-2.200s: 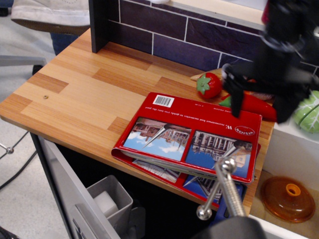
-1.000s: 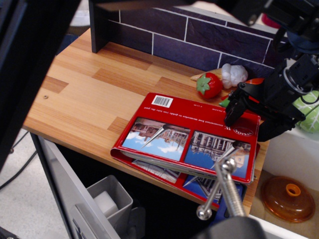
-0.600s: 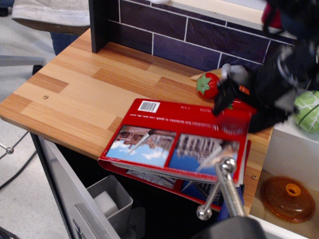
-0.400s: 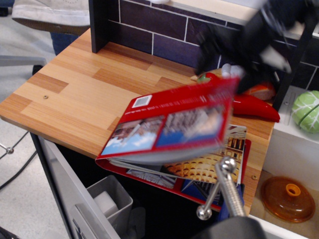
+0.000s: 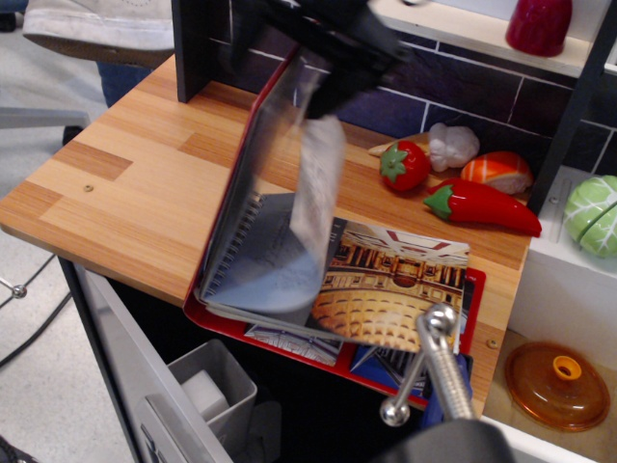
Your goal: Open book
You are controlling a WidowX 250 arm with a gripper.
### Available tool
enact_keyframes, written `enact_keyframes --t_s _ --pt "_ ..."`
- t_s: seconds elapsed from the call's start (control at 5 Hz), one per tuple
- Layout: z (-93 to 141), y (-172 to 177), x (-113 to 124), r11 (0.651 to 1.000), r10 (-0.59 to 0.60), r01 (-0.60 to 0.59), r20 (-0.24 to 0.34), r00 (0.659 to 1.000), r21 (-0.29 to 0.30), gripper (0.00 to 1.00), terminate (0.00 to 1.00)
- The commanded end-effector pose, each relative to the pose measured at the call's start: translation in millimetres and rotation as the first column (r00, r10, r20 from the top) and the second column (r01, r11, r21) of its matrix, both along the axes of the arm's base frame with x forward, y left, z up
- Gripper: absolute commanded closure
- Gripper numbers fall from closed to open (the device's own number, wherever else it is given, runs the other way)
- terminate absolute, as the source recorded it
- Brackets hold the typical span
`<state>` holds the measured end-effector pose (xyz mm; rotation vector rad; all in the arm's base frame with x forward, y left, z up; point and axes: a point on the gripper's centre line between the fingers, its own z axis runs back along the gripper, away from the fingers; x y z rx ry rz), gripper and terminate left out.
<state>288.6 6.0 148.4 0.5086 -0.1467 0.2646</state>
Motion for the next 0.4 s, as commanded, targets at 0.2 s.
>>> enact_keyframes --t_s 0.2 --pt "18.6 118.1 -33.9 0.999 0.016 -0.019 0.061 0.998 0.047 0.00 0.00"
